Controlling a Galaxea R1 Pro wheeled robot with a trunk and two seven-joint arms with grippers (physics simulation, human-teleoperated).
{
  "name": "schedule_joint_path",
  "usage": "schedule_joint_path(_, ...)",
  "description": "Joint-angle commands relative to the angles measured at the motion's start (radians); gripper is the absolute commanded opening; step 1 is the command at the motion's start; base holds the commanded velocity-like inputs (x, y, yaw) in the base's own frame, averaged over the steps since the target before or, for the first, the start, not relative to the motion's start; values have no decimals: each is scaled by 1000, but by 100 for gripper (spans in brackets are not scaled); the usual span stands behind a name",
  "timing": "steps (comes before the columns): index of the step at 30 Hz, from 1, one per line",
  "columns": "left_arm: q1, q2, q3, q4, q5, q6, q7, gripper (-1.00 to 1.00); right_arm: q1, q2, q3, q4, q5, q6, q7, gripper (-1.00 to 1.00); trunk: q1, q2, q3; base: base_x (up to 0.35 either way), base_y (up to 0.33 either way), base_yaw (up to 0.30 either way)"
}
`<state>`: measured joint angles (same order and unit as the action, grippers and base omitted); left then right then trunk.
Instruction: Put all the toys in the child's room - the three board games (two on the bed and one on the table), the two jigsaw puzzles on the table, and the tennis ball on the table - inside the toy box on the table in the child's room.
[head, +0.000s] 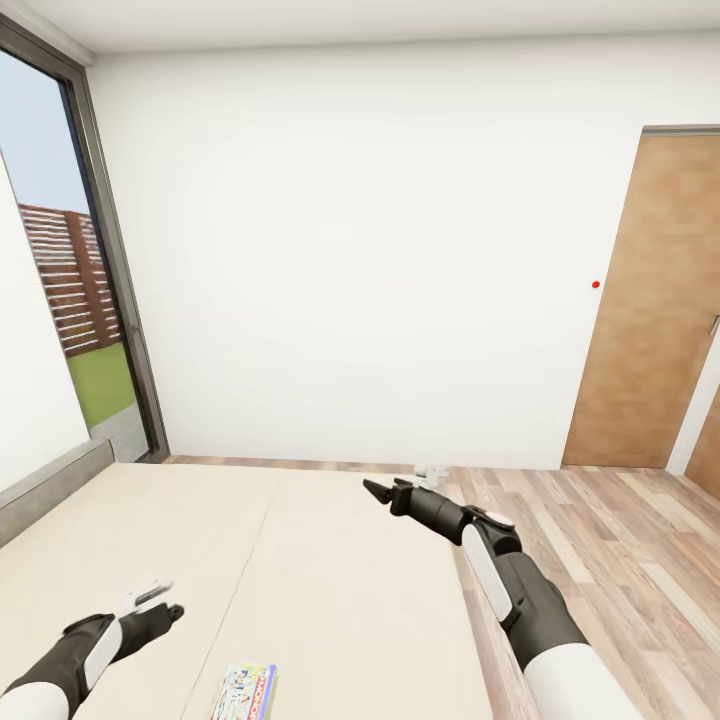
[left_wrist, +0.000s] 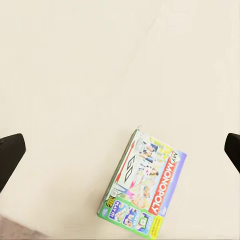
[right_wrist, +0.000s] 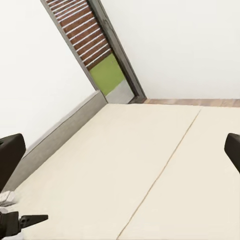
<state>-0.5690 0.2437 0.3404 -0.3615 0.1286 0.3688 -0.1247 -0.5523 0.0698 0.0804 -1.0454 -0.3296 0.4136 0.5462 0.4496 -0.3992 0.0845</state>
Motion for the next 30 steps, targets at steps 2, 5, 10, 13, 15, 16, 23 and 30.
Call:
schedule_joint_path(2, 0, -3, 3, -1, -14, 12, -2, 100, 1, 1, 0, -4, -9, 21, -11, 100, 0, -1, 0, 0, 0, 0)
schedule_joint_path(5, 0, -5, 1, 9, -28, 16, -3, 100, 1, 4, 2, -6, -9, 48, -40, 100, 0, -1, 0, 0, 0, 0)
schedule_joint_path(10, 0, -5, -4, 45, -35, 20, -4, 100, 2, 6, 2, -8, -11, 85, -122, 100, 0, -1, 0, 0, 0, 0)
schedule_joint_path(13, 0, -2, -3, 61, -33, 23, -5, 100, 2, 8, 2, -8, -12, 100, -164, 100, 0, -1, 0, 0, 0, 0)
schedule_joint_path(15, 0, 0, 0, 65, -31, 25, -6, 100, 2, 8, 2, -8, -12, 105, -175, 100, 0, -1, 0, 0, 0, 0)
schedule_joint_path(16, 0, 1, 1, 67, -30, 26, -6, 100, 3, 8, 2, -9, -12, 107, -179, 100, 0, -1, 0, 0, 0, 0)
schedule_joint_path(23, 0, -4, 3, 72, -29, 30, -2, 100, 3, 8, 3, -17, -12, 109, -194, 100, 0, -1, 0, 0, 0, 0)
schedule_joint_path(30, 0, -4, 3, 73, -30, 24, -29, 100, 3, 8, 37, -24, -12, 106, -199, 100, 0, -1, 0, 0, 0, 0)
